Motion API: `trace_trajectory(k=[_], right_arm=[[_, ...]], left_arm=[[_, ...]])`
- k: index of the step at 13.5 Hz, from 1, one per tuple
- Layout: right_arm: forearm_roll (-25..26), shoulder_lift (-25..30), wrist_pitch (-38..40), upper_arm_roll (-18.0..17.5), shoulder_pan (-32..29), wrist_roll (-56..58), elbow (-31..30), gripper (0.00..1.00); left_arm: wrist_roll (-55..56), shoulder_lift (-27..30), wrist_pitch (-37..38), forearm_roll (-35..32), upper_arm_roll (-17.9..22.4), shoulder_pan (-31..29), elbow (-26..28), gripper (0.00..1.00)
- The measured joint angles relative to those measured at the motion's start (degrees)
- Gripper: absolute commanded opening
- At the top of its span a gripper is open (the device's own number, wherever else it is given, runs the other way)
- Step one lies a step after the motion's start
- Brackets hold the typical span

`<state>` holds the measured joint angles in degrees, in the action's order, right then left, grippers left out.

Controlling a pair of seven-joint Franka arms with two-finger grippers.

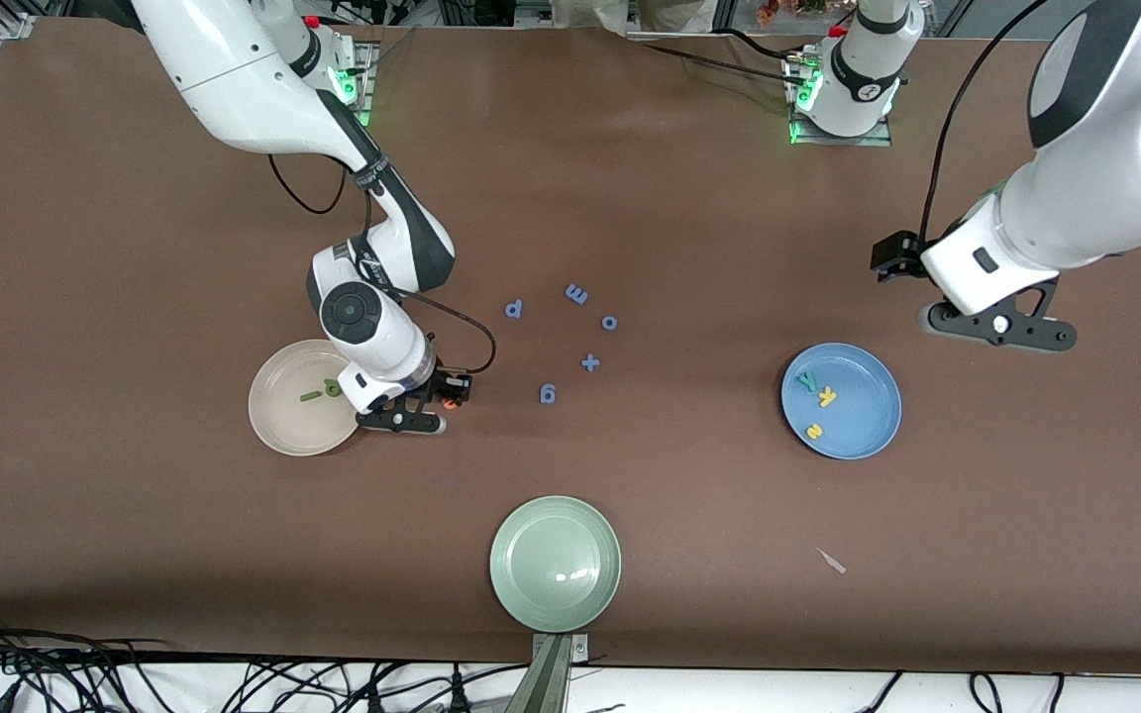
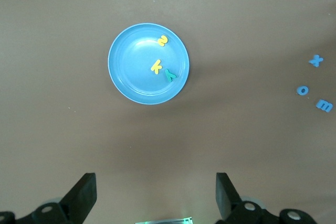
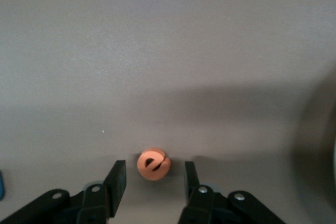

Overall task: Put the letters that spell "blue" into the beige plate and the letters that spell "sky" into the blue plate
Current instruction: 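Grasp the orange e with the right gripper while the left gripper withdraws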

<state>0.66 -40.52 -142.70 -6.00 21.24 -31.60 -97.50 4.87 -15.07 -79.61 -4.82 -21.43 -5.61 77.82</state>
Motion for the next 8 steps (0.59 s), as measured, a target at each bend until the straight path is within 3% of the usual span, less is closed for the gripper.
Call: trace_trajectory(k=[5, 7, 8], right_arm=[[0.02, -1.32, -0.96, -0.01, 0.78, 0.00, 0.16, 0.30], [0.11, -1.32, -0.95, 0.06, 0.78, 0.02, 0.17, 0.15], [0.18, -1.27, -0.95, 0.08, 0.76, 0.28, 0.20, 0.15]], left_arm=[[-11.58, 8.89, -9.23, 7.00, 15.05, 4.26, 13.46, 1.00], [-12.30, 11.49, -10.93, 7.07, 18.11, 5.28, 16.43, 1.00], [-12.31, 12.68, -11.21, 7.01, 18.51, 5.49, 16.96, 1.00]])
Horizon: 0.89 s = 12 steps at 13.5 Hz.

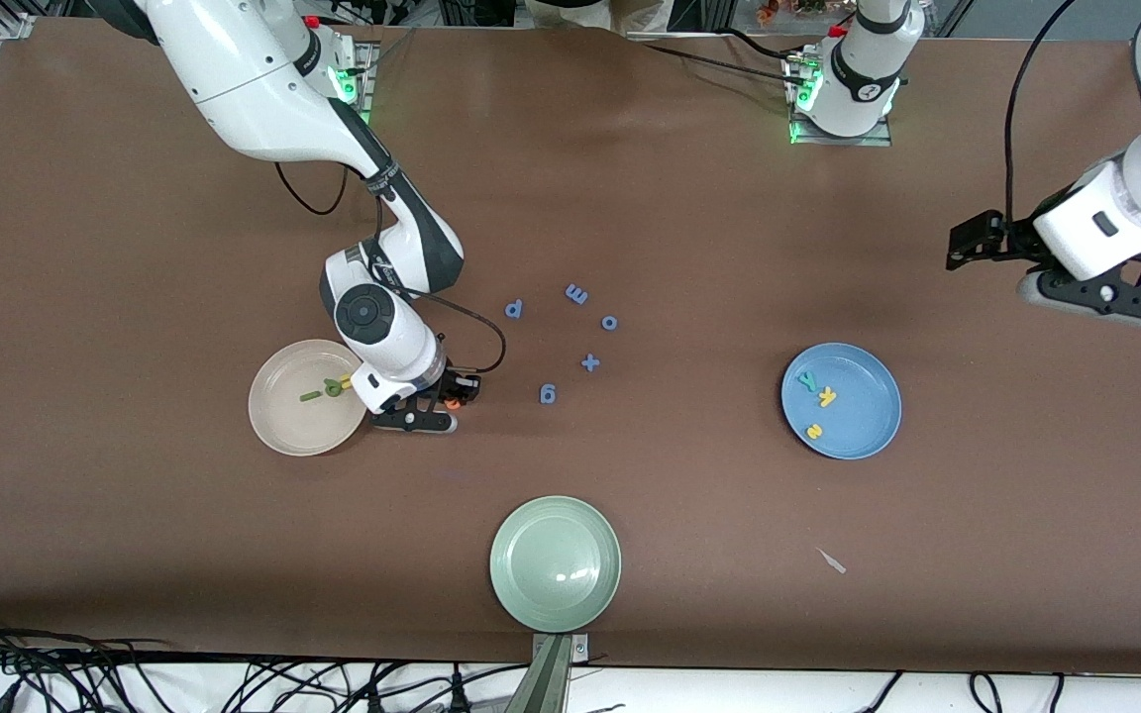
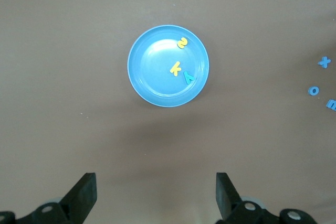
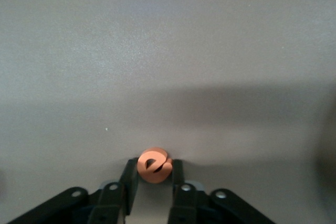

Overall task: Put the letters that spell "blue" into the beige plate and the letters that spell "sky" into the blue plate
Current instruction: 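Grasp the orange e with the right gripper while the left gripper withdraws, then release the orange e onto the beige plate with the right gripper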

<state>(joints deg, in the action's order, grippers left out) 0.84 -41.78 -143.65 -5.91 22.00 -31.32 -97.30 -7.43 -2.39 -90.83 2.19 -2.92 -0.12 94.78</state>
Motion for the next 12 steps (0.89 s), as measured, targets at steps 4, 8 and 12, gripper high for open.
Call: trace_trajectory(k=[4, 8, 12], right_arm=[[0.12, 2.64, 5.25, 1.62, -0.86, 6.94, 0.82, 0.15], [0.10, 11.58, 14.56, 4.03, -4.70, 20.40, -1.86, 0.17], [0.11, 20.97, 16.37, 5.33, -9.33, 31.16, -11.73, 0.68]], left_arm=[[0.11, 2.70, -0.08, -1.09, 0.27, -0.41, 0.74, 1.00], [0.06, 2.72, -0.33, -1.09, 0.19, -1.61, 0.92, 1.00], [0.14, 2.72, -0.34, -1.15, 0.20, -1.63, 0.93, 1.00]])
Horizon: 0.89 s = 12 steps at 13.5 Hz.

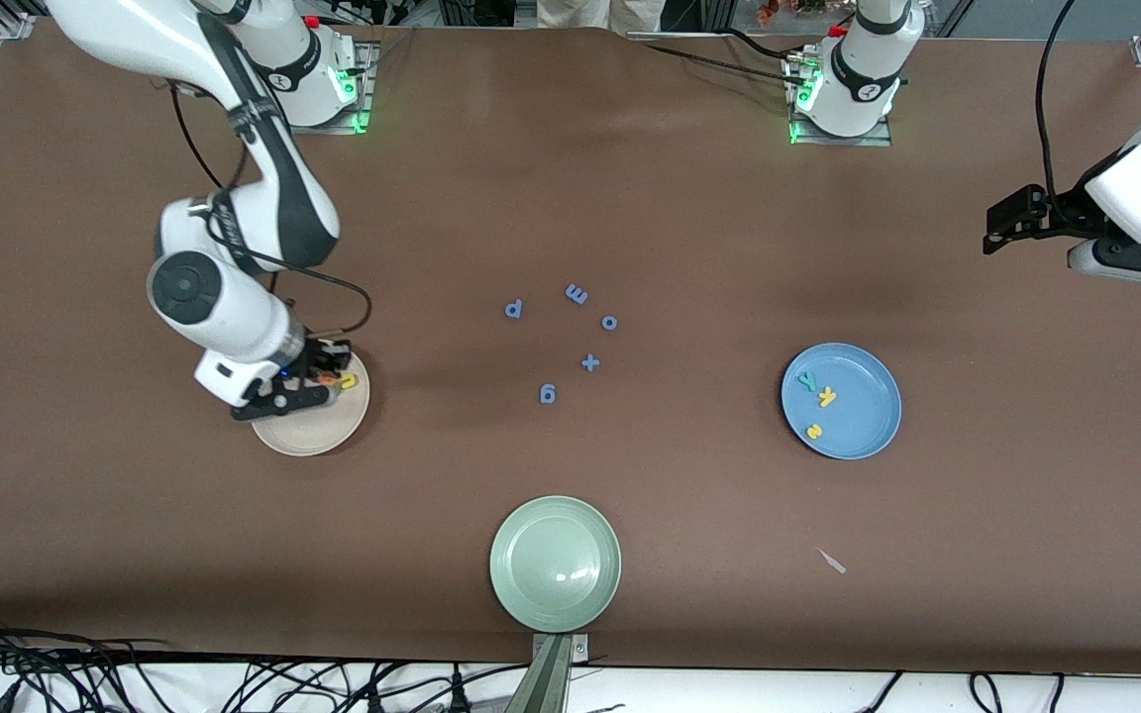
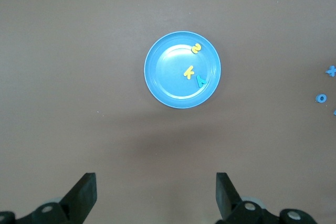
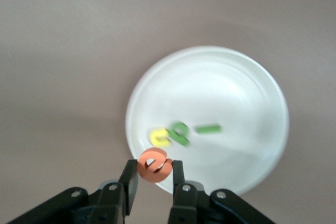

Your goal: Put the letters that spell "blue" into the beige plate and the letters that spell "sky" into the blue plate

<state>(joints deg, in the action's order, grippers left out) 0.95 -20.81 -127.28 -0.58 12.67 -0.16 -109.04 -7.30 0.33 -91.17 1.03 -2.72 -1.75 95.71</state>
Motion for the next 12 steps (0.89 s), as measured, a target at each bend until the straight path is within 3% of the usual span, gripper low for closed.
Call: trace_trajectory(k=[1, 4, 9, 12], right_arm=[[0.00, 2.03, 0.02, 0.49, -0.63, 1.40, -2.11, 1.00], [0.00, 5.97, 0.59, 0.92, -1.30, 2.40, -5.21, 1.00], [-0.01, 7.82, 1.66, 2.30, -2.27, 2.39, -5.14, 1.00], [-0.01, 10.54, 9.88, 2.34, -2.46, 2.34, -1.62, 1.00]], left_arm=[[0.05, 0.00, -0.04, 0.00, 0.06, -0.03, -0.01, 1.00], [0.08, 0.12, -0.43, 0.00, 0.07, -0.15, -0.16, 1.00], [0.10, 0.23, -0.43, 0.00, -0.25, -0.15, -0.17, 1.00], [0.18, 0.24, -0.36, 0.00, -0.40, -0.15, -0.17, 1.00]])
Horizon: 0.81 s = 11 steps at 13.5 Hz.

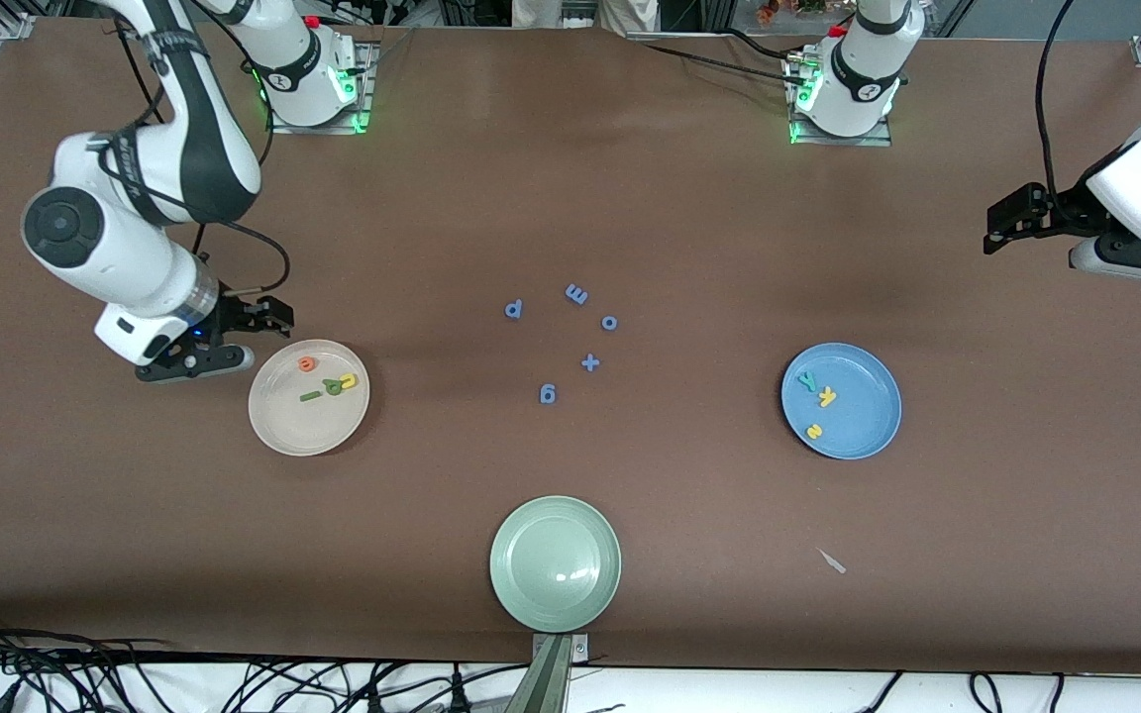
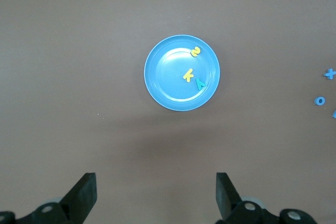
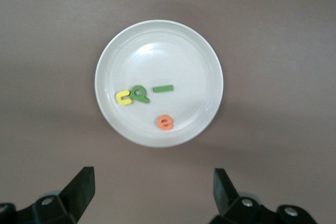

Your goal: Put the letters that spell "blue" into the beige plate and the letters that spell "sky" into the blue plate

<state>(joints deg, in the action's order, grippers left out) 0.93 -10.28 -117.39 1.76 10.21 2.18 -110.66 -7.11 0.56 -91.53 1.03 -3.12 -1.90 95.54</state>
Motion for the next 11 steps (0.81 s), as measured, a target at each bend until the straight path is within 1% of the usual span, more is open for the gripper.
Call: trace_trajectory(k=[3, 7, 9, 11], right_arm=[[0.00, 3.40, 9.35, 0.00, 0.00, 0.00, 5.52, 1.00], [0.01, 6.60, 25.70, 0.11, -0.02, -0.02, 17.74, 1.00], [0.01, 7.01, 30.11, 1.43, -0.06, -0.01, 21.92, 1.00], [0.01, 6.99, 31.87, 3.08, -0.15, 0.10, 23.40, 1.00]], left_arm=[[0.63, 0.01, 0.02, 0.00, -0.09, 0.01, 0.00, 1.00], [1.19, 0.03, 0.10, 0.00, -0.19, 0.01, 0.00, 1.00], [1.23, 0.05, 0.19, 0.00, -0.18, 0.01, 0.00, 1.00], [1.25, 0.10, 0.27, 0.00, -0.19, 0.01, -0.02, 1.00]])
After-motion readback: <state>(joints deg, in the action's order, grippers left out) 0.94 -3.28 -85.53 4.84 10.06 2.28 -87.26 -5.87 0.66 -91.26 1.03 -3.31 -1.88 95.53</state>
